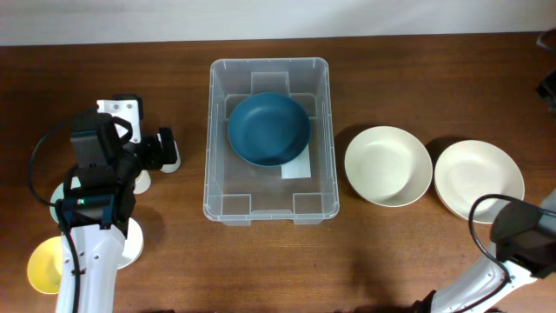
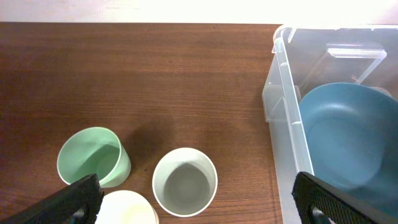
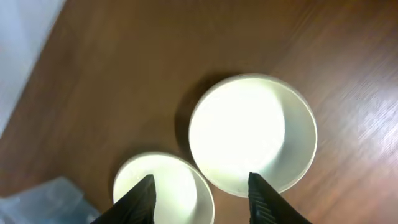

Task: Pack container
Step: 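Move the right gripper to the rim of the right cream bowl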

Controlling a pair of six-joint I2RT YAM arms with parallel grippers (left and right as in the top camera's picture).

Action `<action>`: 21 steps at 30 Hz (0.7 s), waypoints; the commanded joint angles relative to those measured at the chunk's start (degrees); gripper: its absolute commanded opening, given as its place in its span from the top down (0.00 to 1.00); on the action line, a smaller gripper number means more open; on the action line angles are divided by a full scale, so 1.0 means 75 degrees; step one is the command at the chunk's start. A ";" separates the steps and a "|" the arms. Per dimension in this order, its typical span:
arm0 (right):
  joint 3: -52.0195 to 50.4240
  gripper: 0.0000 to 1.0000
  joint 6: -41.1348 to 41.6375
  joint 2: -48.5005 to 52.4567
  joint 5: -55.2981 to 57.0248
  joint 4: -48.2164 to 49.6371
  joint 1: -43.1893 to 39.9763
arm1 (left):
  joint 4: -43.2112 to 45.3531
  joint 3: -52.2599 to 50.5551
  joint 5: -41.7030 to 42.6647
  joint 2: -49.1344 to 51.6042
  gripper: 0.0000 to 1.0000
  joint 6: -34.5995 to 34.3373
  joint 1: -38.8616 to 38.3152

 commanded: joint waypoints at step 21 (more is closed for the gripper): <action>-1.0203 0.31 0.0379 -0.4532 0.0189 0.4028 -0.1804 | 0.0061 0.0146 -0.0058 0.0017 0.00 -0.0076 0.0041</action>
